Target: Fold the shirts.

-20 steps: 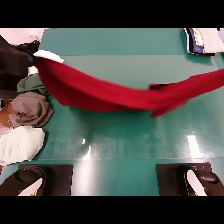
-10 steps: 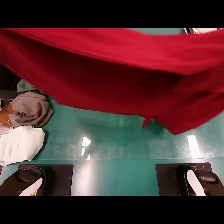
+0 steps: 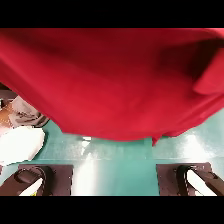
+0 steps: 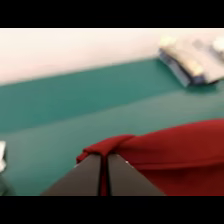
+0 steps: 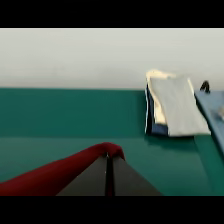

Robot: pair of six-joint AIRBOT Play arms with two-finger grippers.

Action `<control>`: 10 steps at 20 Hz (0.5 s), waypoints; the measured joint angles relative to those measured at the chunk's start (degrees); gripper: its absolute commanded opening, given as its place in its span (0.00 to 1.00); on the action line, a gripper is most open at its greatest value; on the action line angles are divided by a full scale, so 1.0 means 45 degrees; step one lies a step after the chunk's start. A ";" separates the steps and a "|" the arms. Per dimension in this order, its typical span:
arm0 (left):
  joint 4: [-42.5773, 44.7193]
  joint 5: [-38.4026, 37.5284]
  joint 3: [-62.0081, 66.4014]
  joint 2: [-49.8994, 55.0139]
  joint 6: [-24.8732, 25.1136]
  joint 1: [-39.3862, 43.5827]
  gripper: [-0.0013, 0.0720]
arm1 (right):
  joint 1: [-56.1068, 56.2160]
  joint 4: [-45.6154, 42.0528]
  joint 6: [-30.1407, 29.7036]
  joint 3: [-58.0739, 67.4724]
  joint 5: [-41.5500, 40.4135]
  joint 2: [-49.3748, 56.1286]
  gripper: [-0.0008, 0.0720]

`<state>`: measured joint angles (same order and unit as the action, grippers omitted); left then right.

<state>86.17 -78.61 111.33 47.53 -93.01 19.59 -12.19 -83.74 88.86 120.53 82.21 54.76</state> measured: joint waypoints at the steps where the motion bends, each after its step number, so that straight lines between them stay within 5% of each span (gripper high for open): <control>1: 0.0539 -0.0185 -0.0787 0.0092 0.0000 0.0005 0.05 | 0.0000 -0.0102 0.0117 -0.0165 0.0481 0.0568 0.03; 6: 0.2098 0.0272 -0.4915 0.1107 0.0000 -0.0029 0.05 | 0.0058 -0.0282 0.0374 -0.1744 0.2011 0.3245 0.03; 10: 0.2492 0.2254 -0.6917 0.2535 -0.0214 -0.0763 0.05 | 0.0578 -0.0296 0.0204 -0.2803 0.0869 0.4673 0.03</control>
<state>97.38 -68.47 80.20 58.94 -93.97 16.16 -9.58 -85.08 89.78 107.92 86.13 75.79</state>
